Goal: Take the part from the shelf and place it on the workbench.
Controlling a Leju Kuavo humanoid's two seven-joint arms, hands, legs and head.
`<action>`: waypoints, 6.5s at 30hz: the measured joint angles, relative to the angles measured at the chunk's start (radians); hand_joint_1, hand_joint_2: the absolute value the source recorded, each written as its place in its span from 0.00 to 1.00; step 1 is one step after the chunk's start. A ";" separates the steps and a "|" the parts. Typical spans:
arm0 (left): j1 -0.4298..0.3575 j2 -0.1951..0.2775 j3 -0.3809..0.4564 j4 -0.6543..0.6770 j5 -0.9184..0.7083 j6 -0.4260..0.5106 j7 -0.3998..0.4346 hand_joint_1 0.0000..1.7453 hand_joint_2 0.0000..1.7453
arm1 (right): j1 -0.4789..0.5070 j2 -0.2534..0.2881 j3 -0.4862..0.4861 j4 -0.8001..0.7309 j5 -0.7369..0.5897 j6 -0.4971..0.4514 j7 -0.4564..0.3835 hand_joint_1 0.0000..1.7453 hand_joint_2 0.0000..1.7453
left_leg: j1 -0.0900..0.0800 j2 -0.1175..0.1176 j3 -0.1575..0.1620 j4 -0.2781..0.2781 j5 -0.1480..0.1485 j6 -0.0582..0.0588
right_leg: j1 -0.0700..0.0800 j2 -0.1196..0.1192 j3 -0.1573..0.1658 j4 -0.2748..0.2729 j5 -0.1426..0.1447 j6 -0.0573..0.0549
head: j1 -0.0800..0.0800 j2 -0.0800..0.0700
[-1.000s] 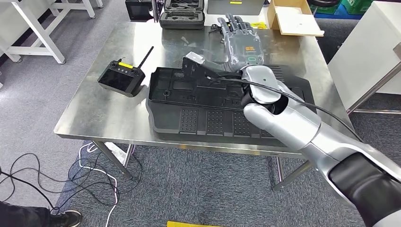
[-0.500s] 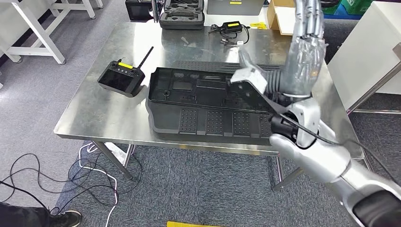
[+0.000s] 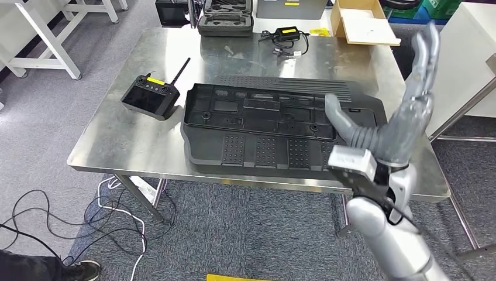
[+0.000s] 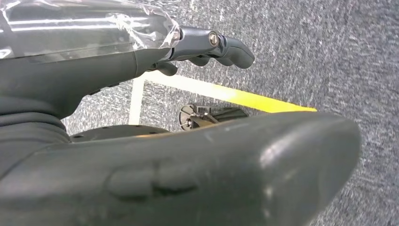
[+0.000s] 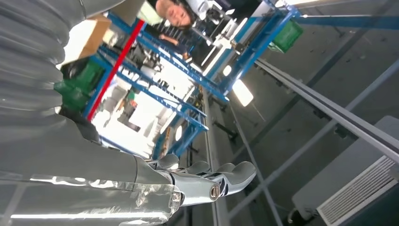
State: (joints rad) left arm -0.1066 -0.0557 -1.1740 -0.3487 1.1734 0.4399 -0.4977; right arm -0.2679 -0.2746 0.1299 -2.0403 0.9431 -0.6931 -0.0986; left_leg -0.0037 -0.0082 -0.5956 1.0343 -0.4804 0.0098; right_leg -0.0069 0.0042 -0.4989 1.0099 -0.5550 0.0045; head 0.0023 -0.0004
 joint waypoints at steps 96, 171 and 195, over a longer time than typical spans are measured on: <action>0.003 -0.009 0.019 0.010 0.111 0.073 -0.025 0.00 0.00 | 0.231 0.340 -0.298 -0.043 -0.211 -0.004 -0.218 0.00 1.00 | 0.018 0.013 0.030 -0.019 -0.012 0.008 | -0.022 -0.001 -0.114 0.142 -0.037 0.036 | -0.001 0.000; -0.004 -0.012 -0.007 0.015 0.146 0.069 -0.017 0.00 0.00 | 0.280 0.409 -0.381 -0.060 -0.282 -0.005 -0.259 0.00 1.00 | 0.009 0.018 0.005 -0.009 0.007 -0.010 | -0.001 -0.006 -0.008 -0.003 0.014 0.014 | 0.000 0.000; -0.007 -0.012 -0.009 0.016 0.148 0.067 -0.017 0.00 0.00 | 0.273 0.409 -0.387 -0.066 -0.282 -0.005 -0.244 0.00 1.00 | 0.010 0.021 0.024 -0.024 -0.012 0.022 | -0.009 -0.010 -0.153 0.275 -0.103 0.036 | -0.014 0.000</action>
State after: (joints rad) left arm -0.1134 -0.0675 -1.1826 -0.3330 1.3210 0.5070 -0.5150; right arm 0.0049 0.1347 -0.2574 -2.1061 0.6613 -0.6977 -0.3429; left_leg 0.0062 0.0126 -0.5713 1.0098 -0.4923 0.0317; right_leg -0.0156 -0.0055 -0.6522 1.2847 -0.6578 0.0401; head -0.0116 -0.0004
